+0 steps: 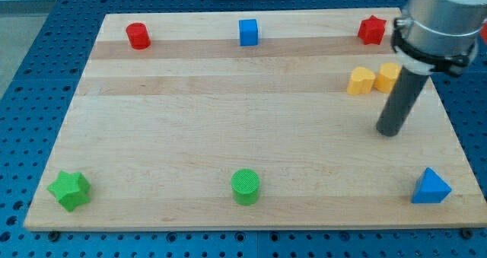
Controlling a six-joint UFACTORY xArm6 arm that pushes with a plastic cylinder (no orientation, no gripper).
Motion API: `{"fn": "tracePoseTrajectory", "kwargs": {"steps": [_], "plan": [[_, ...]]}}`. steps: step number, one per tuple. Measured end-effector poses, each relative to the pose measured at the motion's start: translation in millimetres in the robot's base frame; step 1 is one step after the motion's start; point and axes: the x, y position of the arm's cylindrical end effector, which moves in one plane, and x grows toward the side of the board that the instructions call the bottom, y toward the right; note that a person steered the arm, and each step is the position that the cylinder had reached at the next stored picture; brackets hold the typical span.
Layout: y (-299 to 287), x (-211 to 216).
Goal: Move the yellow heart to the left center of the board
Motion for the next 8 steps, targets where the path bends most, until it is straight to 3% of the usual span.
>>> {"fn": "tracePoseTrajectory", "kwargs": {"steps": [4,8], "plan": [[13.5,-37.6],[-38.4,-63.0]]}}
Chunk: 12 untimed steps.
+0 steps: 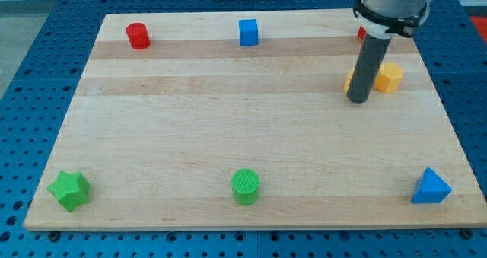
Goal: Move the yellow heart to the left center of the board
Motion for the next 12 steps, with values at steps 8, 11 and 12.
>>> {"fn": "tracePoseTrajectory", "kwargs": {"steps": [8,11,12], "plan": [[-10.9,-7.0],[-70.5,-19.2],[-75.4,-19.2]]}}
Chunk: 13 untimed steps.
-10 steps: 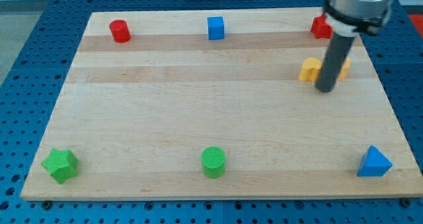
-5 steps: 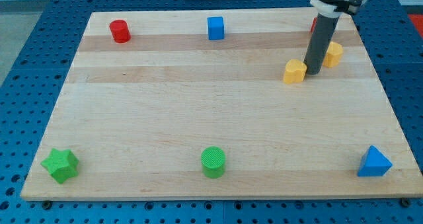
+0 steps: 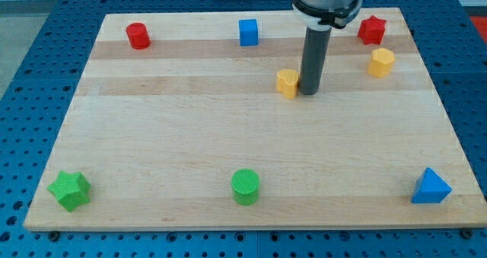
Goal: Move the yellow heart to the left center of the board
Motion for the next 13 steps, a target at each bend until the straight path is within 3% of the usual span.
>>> {"fn": "tracePoseTrajectory", "kwargs": {"steps": [1,6,7,8,9,10,13], "plan": [[0.0,-8.2],[-176.9,-24.1],[-177.1,-23.3],[-128.1,-22.5],[-122.7,-18.3],[-122.8,11.1],[-177.5,12.3]]}}
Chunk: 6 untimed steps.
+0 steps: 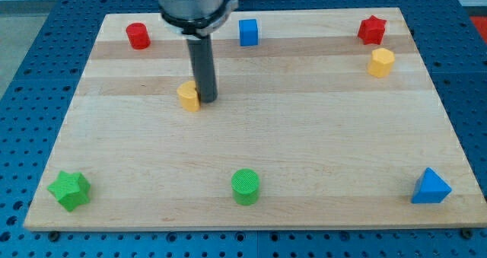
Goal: Move the yellow heart to the left center of the board
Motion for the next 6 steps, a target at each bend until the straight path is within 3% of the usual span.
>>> {"fn": "tracePoseTrajectory", "kwargs": {"steps": [5,6], "plan": [[-114.8,0.1],[-76.5,0.1]]}}
